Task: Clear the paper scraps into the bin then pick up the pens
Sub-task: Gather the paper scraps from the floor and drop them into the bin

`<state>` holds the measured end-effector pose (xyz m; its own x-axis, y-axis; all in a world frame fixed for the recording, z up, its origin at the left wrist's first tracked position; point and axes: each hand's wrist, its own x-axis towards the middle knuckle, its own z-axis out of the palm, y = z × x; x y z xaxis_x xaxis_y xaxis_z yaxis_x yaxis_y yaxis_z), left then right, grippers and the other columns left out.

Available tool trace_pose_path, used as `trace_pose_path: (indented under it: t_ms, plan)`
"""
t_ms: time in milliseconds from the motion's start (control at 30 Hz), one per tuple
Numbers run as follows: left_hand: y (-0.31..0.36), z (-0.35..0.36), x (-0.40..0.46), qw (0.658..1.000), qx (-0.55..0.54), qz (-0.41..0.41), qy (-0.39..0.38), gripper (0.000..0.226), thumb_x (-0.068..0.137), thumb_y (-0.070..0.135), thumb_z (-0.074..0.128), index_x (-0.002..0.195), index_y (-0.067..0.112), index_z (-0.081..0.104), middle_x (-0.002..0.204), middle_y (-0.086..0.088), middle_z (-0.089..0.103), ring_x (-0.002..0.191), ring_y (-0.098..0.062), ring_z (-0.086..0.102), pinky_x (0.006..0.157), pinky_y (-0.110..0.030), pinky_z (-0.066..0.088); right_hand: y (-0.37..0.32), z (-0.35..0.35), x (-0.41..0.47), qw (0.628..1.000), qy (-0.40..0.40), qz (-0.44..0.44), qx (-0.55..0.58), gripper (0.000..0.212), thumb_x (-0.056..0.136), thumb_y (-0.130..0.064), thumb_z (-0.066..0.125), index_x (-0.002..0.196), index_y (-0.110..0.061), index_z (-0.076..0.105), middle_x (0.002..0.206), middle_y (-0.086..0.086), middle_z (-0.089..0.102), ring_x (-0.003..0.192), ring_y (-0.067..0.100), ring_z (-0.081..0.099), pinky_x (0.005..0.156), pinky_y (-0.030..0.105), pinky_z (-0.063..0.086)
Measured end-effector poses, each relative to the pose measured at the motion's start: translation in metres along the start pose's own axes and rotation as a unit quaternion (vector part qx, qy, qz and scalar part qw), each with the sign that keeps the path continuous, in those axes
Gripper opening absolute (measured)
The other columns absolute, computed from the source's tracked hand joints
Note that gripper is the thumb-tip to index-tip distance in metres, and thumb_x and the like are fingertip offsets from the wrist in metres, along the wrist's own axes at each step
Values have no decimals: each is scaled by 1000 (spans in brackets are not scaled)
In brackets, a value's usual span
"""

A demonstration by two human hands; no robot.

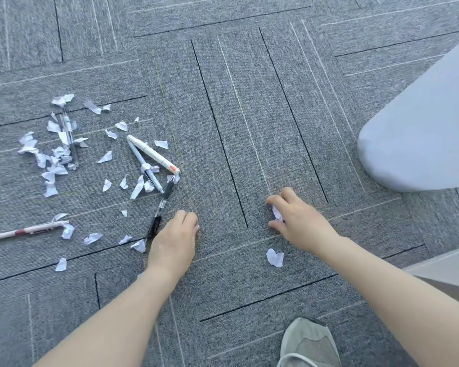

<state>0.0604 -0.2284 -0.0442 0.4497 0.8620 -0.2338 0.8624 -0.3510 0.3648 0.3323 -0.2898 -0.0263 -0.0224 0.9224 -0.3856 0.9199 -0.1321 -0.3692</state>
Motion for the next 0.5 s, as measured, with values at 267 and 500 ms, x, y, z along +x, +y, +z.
trace_pose_path:
  t_ms: [267,500]
  plan:
    - [-13,-15,-27,990,-117,-64,43,8,93,8,49,86,10,47,87,-2,44,69,-21,46,62,-33,37,1,11,-17,991,73,9,113,8,93,-4,57,92,-10,63,93,-7,52,77,13,56,69,19,43]
    - [-39,-22,-69,990,-105,-90,29,22,81,2,60,76,16,43,80,1,41,60,-18,46,56,-34,38,5,18,-32,993,34,38,105,29,93,-18,61,122,-17,54,108,-6,53,88,15,57,77,31,48]
